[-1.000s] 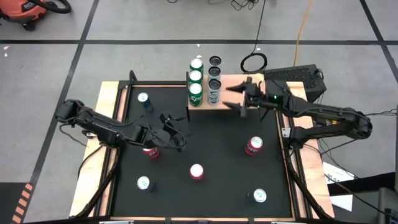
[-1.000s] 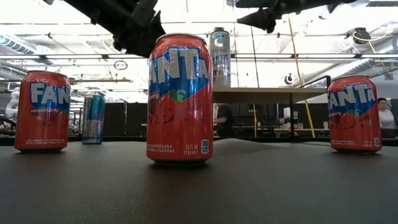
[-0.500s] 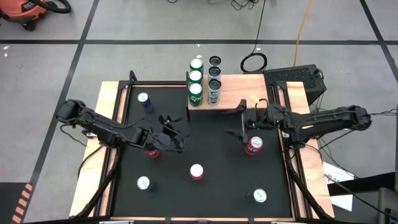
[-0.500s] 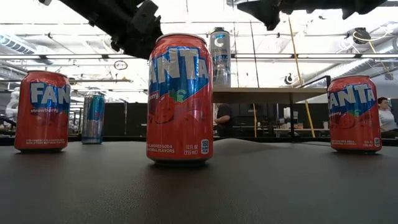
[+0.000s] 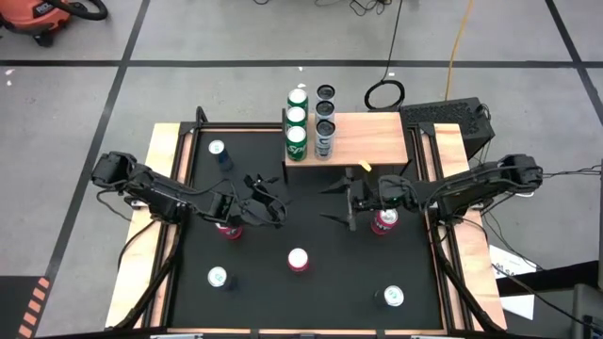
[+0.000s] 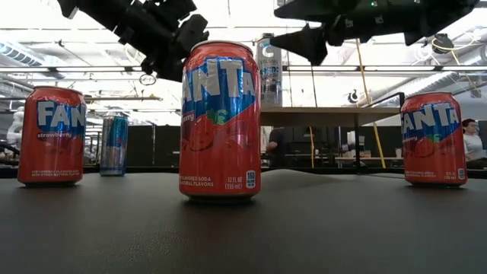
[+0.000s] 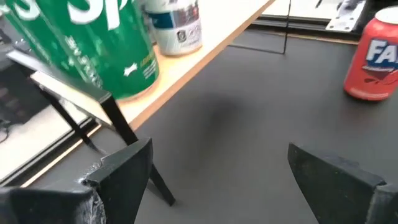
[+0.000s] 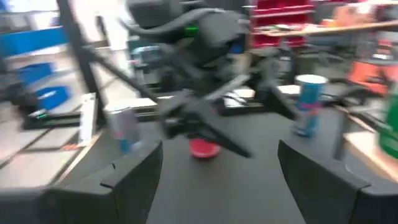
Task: Place canned beverage on shelf
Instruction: Put the right orange soda can on the shelf
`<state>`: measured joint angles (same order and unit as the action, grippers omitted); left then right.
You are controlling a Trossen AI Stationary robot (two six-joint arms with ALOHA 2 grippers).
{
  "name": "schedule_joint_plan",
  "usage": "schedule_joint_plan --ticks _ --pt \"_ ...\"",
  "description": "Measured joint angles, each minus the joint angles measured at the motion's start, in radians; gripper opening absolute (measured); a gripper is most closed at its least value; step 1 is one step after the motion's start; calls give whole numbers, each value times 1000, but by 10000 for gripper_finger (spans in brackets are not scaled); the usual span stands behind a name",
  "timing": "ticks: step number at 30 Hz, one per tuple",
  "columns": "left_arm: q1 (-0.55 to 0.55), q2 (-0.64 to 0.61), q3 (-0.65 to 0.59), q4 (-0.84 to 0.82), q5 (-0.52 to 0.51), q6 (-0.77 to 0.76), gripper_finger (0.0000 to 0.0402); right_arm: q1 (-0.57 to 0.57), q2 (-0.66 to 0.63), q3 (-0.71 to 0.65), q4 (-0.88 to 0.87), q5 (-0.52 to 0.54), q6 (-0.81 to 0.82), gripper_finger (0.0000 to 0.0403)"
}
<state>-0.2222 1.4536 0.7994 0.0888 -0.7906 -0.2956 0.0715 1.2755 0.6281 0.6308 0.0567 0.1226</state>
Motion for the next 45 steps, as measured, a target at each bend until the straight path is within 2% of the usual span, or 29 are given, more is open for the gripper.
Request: schedule_joint_plan --ticks 4,10,15,19,21,26,29,34,41,45 --pt "-3 0 0 16 0 15 373 21 -2 1 -13 128 -48 295" --pt "-32 0 0 10 0 13 373 82 -9 2 -15 211 -174 265" --pt "-42 0 0 52 -10 46 373 94 -1 2 -15 146 -223 252" --pt "-24 0 0 86 -1 76 373 92 -2 2 17 36 -218 251" --pt "-17 0 0 86 0 76 373 93 -2 2 23 31 -177 251" --pt "-14 0 0 86 3 86 362 116 -2 2 -26 185 -104 229" --pt "-14 0 0 86 3 108 343 152 -1 2 -81 325 -81 200" --pt "-17 0 0 85 5 120 309 223 -2 2 -117 477 -37 150" --pt "-83 -17 0 15 -5 111 282 318 -2 2 -228 601 58 102" --pt "-133 -43 0 -61 -69 47 281 364 -2 2 -322 601 148 90"
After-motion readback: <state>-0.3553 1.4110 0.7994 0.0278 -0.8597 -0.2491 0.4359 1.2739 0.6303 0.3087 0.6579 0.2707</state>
